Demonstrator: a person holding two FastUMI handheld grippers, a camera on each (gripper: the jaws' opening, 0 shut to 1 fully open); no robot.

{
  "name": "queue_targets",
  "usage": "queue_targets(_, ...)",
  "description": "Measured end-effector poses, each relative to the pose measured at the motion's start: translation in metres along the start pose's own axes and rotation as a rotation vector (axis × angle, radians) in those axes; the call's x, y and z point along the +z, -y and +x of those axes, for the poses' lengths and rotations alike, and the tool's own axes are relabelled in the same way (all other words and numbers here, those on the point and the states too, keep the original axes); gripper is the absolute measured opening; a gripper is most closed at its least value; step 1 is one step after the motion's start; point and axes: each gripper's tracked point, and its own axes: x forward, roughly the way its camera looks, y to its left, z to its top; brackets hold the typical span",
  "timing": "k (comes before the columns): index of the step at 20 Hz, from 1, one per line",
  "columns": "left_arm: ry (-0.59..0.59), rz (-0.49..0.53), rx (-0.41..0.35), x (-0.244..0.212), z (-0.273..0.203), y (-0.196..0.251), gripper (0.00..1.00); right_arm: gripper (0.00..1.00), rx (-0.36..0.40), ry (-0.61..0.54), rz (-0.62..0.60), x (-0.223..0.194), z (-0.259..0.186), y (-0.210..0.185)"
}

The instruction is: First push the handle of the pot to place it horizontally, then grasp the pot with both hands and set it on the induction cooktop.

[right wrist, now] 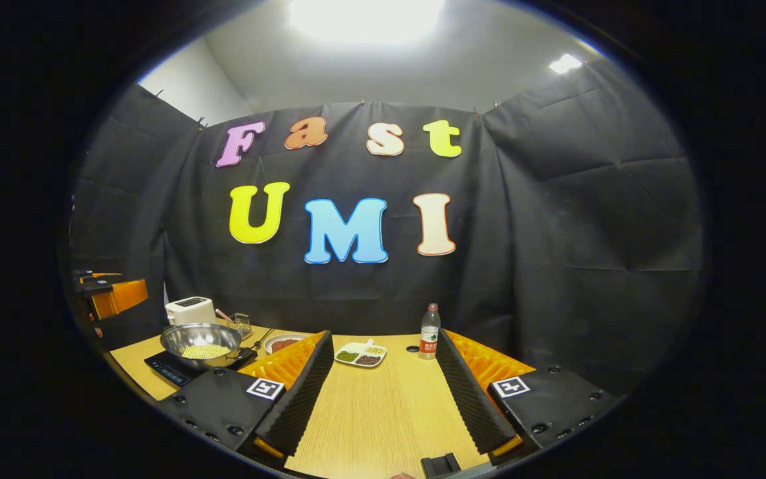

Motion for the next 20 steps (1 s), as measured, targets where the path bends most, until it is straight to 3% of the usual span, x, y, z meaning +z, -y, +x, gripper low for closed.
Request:
queue_targets(8, 0.021, -0.012, 0.0, 0.006, -0.041, -0.036, 0.89, 0.98, -0.049, 0.047, -0.005, 0.018, -0.043, 0.002)
queue_targets(20, 0.033, -0.034, -0.01, 0.007, -0.05, -0.048, 0.89, 0.98, -0.052, 0.063, -0.029, 0.027, -0.054, -0.014)
